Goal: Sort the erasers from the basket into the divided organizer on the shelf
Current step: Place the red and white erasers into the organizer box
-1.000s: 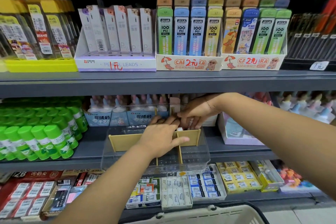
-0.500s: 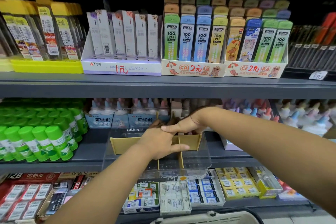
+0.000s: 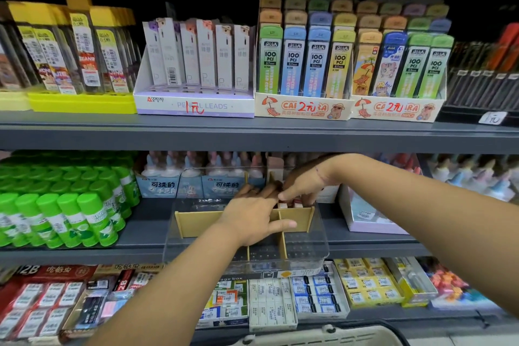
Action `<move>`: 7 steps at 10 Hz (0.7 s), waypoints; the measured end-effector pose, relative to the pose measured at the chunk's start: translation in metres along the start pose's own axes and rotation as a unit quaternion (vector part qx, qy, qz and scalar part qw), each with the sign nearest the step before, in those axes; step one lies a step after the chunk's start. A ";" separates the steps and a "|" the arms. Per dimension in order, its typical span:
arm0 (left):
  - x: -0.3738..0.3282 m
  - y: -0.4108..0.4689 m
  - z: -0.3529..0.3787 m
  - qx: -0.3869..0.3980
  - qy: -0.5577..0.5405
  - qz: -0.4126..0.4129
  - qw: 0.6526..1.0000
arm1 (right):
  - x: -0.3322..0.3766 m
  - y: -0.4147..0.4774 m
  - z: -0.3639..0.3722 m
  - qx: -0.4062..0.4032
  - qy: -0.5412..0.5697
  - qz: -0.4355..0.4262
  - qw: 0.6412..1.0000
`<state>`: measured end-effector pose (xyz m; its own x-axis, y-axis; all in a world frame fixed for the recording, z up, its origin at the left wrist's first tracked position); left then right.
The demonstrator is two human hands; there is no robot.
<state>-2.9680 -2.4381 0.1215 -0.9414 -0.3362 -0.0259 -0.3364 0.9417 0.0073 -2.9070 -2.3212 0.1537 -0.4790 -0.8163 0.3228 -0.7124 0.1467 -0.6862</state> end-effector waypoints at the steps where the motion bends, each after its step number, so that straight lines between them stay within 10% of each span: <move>1: 0.002 0.002 0.004 -0.004 -0.001 -0.003 1.000 | 0.010 -0.034 -0.001 -0.038 0.001 0.017 0.999; 7: 0.000 0.000 0.002 -0.025 -0.013 0.007 1.000 | -0.008 -0.032 -0.021 -0.354 -0.232 -0.040 0.905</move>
<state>-2.9677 -2.4382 0.1192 -0.9452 -0.3222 -0.0522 -0.3250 0.9439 0.0578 -2.8915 -2.3080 0.1867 -0.2603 -0.9631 -0.0688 -0.9644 0.2628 -0.0292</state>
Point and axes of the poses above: each hand's wrist, its own y-axis towards the middle knuckle, its own z-axis out of the palm, x = y × z, the point moved 4 cm from there along y, towards the middle knuckle, and after that the axes turned 8 degrees about -z, right-handed, at the moved point
